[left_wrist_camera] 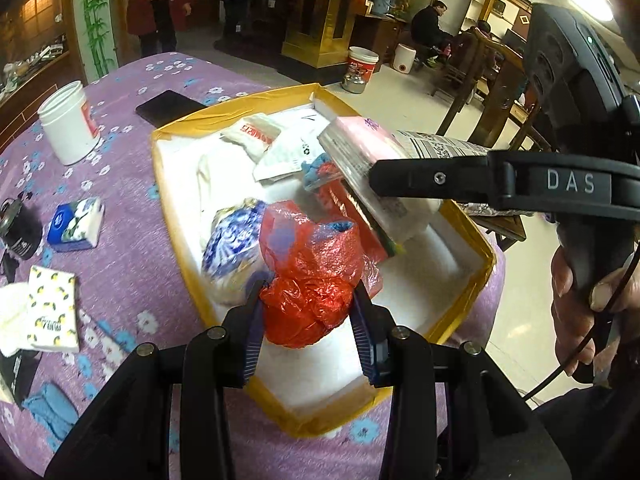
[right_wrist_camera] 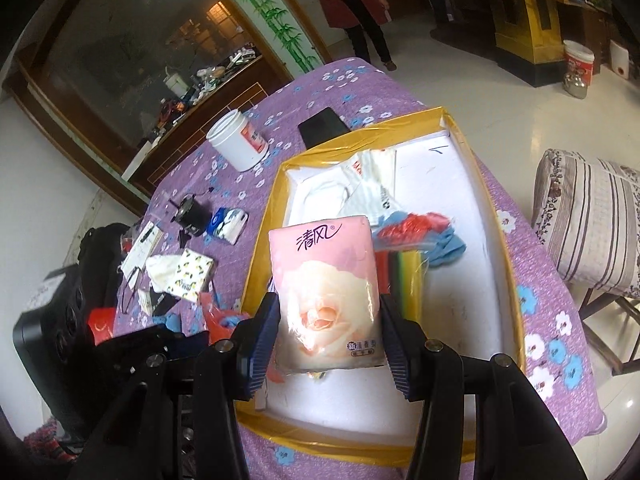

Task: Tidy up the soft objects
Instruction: 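Carry the red plastic bag and pink tissue pack over the tray with both tools, then open both tools to release the red bag and tissue pack into the tray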

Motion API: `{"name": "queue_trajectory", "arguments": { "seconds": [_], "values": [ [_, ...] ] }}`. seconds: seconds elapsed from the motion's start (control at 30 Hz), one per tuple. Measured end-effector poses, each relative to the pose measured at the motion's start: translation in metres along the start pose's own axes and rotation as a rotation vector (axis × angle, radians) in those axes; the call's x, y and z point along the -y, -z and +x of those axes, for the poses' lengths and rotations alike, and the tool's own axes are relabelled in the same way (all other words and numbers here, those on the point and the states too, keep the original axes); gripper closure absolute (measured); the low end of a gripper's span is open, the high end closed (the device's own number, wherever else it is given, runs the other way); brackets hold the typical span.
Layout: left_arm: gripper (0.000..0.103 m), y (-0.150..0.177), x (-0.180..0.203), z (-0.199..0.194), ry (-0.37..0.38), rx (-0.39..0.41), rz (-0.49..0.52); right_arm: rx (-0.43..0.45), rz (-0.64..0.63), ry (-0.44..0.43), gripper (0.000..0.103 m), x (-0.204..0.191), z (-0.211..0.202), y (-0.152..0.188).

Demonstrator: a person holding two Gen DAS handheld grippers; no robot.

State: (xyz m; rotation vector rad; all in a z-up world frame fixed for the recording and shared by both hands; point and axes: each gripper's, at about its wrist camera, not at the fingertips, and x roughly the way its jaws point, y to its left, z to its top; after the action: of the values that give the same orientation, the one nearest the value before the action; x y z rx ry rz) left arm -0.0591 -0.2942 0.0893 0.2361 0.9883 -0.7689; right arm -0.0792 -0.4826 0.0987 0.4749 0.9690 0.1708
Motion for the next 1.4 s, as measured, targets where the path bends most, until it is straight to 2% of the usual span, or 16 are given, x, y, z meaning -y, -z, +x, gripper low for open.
{"name": "queue_trajectory", "arguments": {
  "seconds": [0.37,0.77,0.93,1.4],
  "values": [
    [0.066,-0.016,0.014,0.020,-0.008,-0.001,0.006,0.000,-0.030,0.011,0.052,0.017,0.000,-0.030],
    [0.066,-0.023,0.024,0.037,-0.021,-0.021,0.010,-0.026,-0.059,0.027,0.052,0.027,0.021,-0.068],
    [0.066,-0.023,0.023,0.043,-0.033,-0.036,0.006,-0.052,-0.052,0.040,0.052,0.031,0.042,-0.082],
    [0.066,-0.027,0.031,0.054,-0.022,-0.037,0.042,-0.105,-0.048,0.151,0.052,0.048,0.094,-0.106]
  ]
}}
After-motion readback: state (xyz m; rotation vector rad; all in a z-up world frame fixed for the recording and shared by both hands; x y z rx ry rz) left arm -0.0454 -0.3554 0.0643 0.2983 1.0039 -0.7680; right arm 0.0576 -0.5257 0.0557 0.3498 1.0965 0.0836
